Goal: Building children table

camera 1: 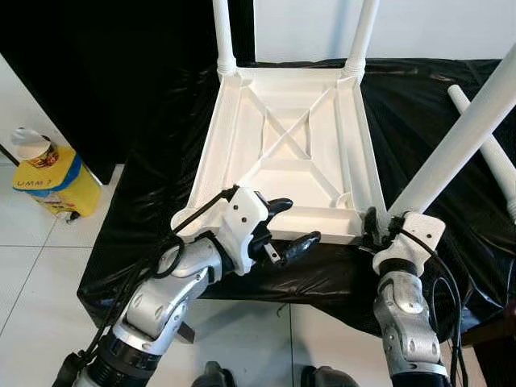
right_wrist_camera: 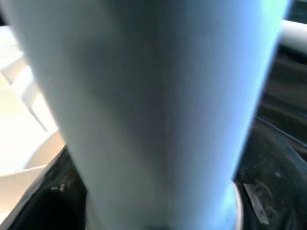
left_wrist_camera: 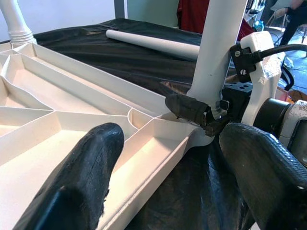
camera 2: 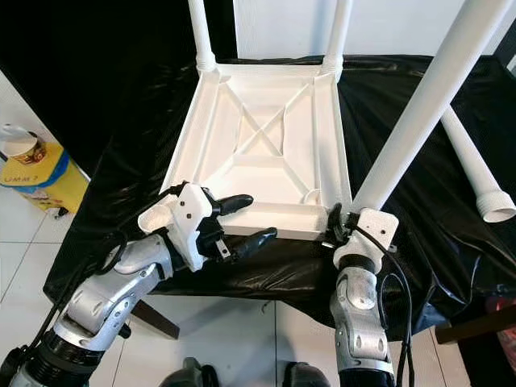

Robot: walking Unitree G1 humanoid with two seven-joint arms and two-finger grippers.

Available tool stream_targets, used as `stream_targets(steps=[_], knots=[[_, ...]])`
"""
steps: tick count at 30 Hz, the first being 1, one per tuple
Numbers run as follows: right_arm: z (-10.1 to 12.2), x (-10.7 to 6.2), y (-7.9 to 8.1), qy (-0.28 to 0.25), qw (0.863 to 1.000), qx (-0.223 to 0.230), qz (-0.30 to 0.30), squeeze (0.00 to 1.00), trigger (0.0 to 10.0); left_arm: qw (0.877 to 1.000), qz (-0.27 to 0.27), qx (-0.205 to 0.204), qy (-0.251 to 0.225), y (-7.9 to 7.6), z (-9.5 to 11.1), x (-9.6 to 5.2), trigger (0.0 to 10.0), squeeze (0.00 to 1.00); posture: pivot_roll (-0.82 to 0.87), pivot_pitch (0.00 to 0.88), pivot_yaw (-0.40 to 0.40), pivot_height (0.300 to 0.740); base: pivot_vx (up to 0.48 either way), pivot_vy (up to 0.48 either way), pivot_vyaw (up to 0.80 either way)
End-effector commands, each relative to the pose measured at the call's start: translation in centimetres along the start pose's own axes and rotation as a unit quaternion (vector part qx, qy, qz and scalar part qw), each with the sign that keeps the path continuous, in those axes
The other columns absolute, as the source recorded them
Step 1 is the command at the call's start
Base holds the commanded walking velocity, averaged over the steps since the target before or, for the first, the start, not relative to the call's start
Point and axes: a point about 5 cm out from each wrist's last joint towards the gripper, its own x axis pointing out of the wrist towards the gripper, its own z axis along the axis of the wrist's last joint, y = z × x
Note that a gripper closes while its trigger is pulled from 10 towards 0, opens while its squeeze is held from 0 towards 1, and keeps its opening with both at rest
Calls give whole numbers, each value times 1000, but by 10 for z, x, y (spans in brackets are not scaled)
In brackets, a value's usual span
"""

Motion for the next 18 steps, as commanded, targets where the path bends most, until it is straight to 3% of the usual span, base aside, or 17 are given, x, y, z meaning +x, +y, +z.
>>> stream_targets(steps=[1,5,6,8,12,18], knots=[[5,-1,-4,-16,1000,2,23,1000,10000,1000,-24,3,-2,-3,2,0,10000,0,21,86,32,740,0,0,0],[7,0,-8,-21,998,-6,57,1000,10000,1000,-25,3,-2,-3,2,1,10000,0,16,84,35,740,0,0,0],[9,1,-11,-25,996,-14,85,0,10000,1000,-26,3,-3,-3,2,1,10000,0,14,83,36,740,0,0,0],[9,1,-11,-25,996,-14,85,0,10000,1000,-26,3,-3,-3,2,1,10000,0,14,83,36,740,0,0,0],[16,5,-13,-38,976,-46,211,0,10000,1000,-29,3,-3,-3,2,1,10000,0,10,85,40,740,0,0,0],[18,12,-14,-31,960,-65,272,0,10000,1000,-29,3,-4,-2,3,1,10000,0,11,87,40,740,0,0,0]])
